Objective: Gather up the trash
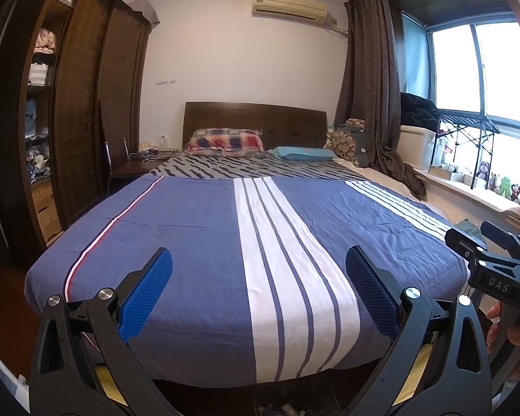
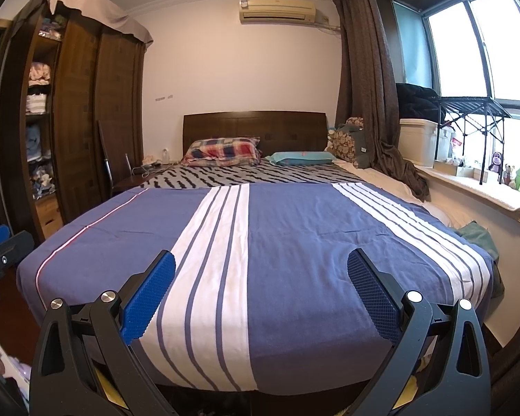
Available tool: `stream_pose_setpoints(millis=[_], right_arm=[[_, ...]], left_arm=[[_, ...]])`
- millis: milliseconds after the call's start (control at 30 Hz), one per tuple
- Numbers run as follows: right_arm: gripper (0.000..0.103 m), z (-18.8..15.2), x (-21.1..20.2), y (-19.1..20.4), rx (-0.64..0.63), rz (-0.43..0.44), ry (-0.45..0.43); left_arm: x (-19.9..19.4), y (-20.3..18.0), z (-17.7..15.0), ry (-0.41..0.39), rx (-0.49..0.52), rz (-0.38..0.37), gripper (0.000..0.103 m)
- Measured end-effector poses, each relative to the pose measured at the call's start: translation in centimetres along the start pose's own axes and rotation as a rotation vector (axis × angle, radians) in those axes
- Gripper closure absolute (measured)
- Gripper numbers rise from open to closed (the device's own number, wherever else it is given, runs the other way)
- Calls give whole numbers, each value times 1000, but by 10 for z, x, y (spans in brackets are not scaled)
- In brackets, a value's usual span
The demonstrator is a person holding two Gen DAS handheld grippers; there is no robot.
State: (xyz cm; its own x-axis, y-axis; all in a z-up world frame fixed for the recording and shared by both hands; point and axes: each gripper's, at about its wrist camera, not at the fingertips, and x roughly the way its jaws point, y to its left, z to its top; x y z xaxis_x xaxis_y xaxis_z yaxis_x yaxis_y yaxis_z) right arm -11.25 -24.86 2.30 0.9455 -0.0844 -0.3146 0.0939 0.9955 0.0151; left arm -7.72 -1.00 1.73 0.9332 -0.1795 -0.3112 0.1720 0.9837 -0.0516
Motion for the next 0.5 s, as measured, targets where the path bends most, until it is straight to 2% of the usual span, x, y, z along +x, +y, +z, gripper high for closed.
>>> stream_pose_setpoints(millis=[233,500], right_arm=[[3,0,1,-1,3,2,7],[3,0,5,-1,1,0,17]], left_arm=[[6,-1,1,24,3,67,8],[6,-2,2,27,10,60,8]])
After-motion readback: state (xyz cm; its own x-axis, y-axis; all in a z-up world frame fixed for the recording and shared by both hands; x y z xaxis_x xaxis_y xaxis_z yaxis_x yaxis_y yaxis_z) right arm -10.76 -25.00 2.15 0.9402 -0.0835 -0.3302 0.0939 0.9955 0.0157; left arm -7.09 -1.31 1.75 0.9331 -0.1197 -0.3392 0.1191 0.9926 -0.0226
